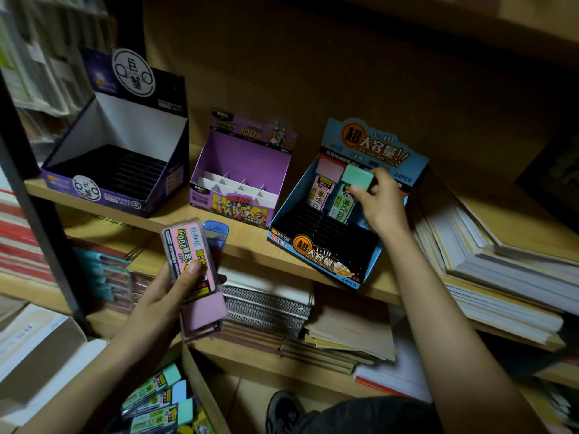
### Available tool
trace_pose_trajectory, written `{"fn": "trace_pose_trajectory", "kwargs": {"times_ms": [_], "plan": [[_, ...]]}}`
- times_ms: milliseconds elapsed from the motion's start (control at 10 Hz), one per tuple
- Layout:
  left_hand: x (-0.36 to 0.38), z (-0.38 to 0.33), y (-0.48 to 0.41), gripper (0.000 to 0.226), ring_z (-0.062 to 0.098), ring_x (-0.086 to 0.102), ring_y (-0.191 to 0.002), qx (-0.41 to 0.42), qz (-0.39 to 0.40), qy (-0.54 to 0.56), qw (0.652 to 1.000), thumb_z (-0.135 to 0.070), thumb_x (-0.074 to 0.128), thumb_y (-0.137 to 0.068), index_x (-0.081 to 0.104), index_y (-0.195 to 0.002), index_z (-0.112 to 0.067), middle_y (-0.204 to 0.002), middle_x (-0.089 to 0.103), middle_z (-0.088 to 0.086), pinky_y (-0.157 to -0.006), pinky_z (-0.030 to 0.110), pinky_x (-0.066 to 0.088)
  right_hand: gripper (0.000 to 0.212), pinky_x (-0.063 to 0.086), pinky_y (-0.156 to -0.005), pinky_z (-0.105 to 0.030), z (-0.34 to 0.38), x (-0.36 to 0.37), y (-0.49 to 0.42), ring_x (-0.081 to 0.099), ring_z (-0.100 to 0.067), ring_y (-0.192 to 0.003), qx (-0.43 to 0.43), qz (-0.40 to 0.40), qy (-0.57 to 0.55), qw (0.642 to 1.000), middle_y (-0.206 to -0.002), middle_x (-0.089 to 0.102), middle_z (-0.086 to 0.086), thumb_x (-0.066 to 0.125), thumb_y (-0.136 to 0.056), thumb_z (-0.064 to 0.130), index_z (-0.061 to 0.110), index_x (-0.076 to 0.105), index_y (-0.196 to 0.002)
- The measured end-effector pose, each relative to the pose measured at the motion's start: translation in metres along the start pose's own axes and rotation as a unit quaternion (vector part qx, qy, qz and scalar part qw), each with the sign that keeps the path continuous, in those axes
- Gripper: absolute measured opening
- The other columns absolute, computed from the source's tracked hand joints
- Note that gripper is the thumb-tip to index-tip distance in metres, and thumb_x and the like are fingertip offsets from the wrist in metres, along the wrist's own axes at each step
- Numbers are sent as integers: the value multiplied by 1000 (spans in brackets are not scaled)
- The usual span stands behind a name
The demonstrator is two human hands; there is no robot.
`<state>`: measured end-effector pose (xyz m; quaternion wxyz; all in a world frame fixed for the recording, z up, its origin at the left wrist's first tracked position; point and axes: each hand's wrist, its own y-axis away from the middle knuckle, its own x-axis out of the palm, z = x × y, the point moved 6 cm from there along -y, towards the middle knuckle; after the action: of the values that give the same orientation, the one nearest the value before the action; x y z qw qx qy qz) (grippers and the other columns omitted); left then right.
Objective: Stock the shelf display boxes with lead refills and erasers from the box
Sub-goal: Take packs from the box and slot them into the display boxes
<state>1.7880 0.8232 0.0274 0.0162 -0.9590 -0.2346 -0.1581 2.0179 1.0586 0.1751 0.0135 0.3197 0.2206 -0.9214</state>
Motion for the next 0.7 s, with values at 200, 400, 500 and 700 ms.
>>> {"fn": "trace_pose_trajectory", "kwargs": {"times_ms": [200,400,500,700], "plan": [[5,-7,7,33,15,72,-84,11,9,26,1000,-37,56,-79,61,-109,-25,-96,74,4,-60,25,57,32,42,-66,-32,-1,7,-2,53,-22,-80,23,-38,146,988,-90,53,-8,65,-88,22,0,55,-109],[8,-9,11,28,16,71,-82,6,20,37,999,-38,55,-78,64,-104,-32,-93,74,1,-61,27,58,35,47,-63,-31,21,-14,18,64,-33,-90,26,-59,269,961,-102,64,-18,61,-91,28,-3,58,-109],[9,-10,11,31,18,70,-86,9,27,34,999,-38,54,-79,63,-108,-30,-95,73,1,-68,32,58,40,45,-62,-25,37,-16,46,65,-26,-89,-38,-40,213,975,-105,64,-12,56,-92,33,7,49,-122],[15,-14,13,30,12,69,-78,22,26,42,999,-38,55,-76,64,-103,-28,-88,74,-2,-59,25,58,72,30,-108,-42,32,60,101,32,-26,-136,-93,232,293,923,-152,31,-1,43,-83,69,29,33,-142]]}}
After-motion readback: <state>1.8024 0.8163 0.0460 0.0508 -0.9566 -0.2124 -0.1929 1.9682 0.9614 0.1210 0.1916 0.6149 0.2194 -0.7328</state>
